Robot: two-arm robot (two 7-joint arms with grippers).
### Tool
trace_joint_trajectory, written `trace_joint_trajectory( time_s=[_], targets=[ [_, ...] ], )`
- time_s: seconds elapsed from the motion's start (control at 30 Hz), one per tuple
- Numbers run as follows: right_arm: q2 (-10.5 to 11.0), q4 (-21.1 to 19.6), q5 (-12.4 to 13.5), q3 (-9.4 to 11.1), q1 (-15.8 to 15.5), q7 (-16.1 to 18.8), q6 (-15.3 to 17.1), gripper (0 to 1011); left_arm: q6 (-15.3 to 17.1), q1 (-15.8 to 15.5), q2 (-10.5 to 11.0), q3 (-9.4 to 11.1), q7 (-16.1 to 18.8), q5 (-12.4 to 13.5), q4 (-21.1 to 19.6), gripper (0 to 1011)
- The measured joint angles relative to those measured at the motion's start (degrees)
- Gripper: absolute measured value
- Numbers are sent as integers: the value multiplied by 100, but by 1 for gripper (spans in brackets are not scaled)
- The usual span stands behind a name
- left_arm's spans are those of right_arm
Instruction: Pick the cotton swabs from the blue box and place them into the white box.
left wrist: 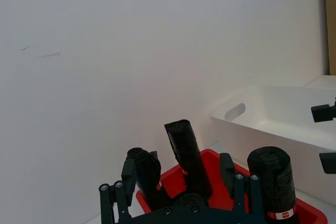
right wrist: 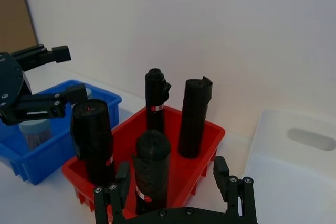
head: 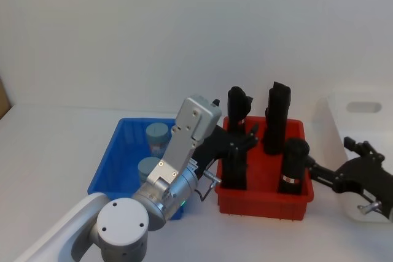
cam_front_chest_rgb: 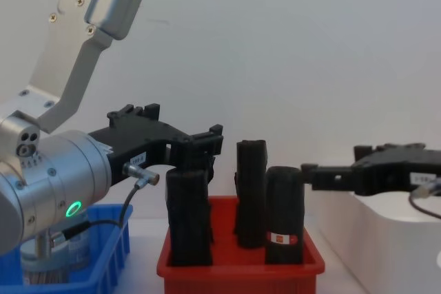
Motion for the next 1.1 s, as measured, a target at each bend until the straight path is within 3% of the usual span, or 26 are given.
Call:
trace_joint_trajectory(
  time_s=[0.37,0.83,1.1],
  targets=[
    [-219,347,-335,-187,294,177,295,1002,0,0,0,0,0,0,0,1004],
    [-529,881,-611,-404,537,16,221,1002,0,0,0,0,0,0,0,1004],
    [-691,1161,-627,-480,650,-119,172,1002,0,0,0,0,0,0,0,1004]
  ],
)
